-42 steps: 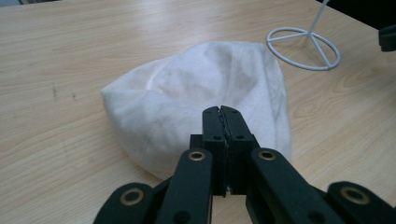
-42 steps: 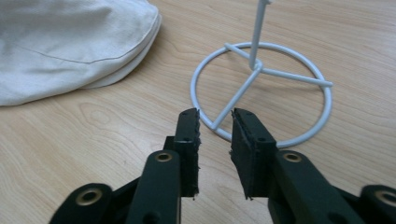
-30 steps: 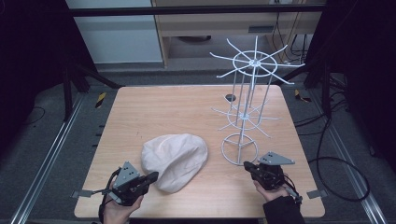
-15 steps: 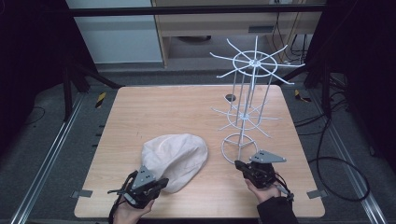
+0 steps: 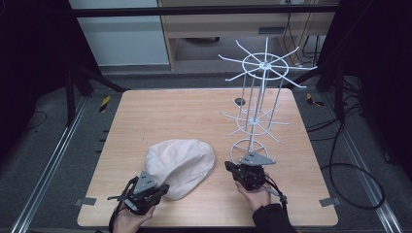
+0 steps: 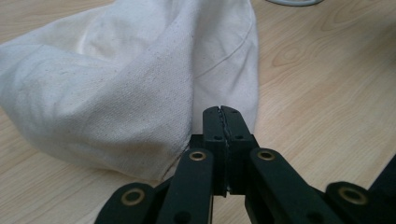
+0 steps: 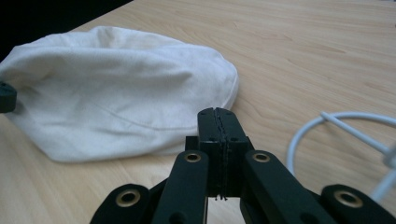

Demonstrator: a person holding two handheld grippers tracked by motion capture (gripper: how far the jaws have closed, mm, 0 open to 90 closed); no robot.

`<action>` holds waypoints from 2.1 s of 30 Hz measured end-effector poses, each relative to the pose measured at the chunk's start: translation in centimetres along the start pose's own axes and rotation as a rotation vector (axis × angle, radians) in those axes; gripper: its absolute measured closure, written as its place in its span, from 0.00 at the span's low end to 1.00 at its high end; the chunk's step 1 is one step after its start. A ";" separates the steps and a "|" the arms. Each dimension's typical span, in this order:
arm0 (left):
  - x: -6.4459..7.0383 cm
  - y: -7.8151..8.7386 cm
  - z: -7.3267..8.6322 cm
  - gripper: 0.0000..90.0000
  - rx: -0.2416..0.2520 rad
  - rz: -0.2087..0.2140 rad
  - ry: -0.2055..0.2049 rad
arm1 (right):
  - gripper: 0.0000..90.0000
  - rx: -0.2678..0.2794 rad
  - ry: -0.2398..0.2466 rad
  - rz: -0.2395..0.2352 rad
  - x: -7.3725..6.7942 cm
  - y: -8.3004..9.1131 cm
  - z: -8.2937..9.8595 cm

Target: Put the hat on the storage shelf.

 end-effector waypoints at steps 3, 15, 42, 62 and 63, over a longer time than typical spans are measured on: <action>-0.8 0.0 0.1 1.00 -0.002 -0.019 0.015 | 1.00 0.015 -0.008 0.005 -0.6 -2.3 -0.7; -3.2 0.1 0.7 1.00 -0.013 -0.068 0.053 | 1.00 0.017 -0.036 0.049 0.0 -7.7 -2.3; -7.8 -1.4 0.3 1.00 0.003 -0.159 0.077 | 1.00 -0.141 0.047 -0.016 -1.4 -10.0 -0.5; -10.3 -4.3 -1.3 1.00 0.004 -0.218 0.116 | 1.00 -0.171 0.045 -0.059 -3.7 -8.2 1.1; -10.4 -4.4 -1.4 1.00 0.005 -0.221 0.114 | 1.00 -0.169 0.046 -0.058 -3.7 -8.2 1.1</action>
Point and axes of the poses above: each handheld gripper's, and its own axes: y roughly backward along the jaws, z roughly out of its underside, x roughly to its right, the point moved 10 cm from there along -y, roughly forward along the jaws, and after that the axes turned 4 degrees about -z, right-handed, at the moved point
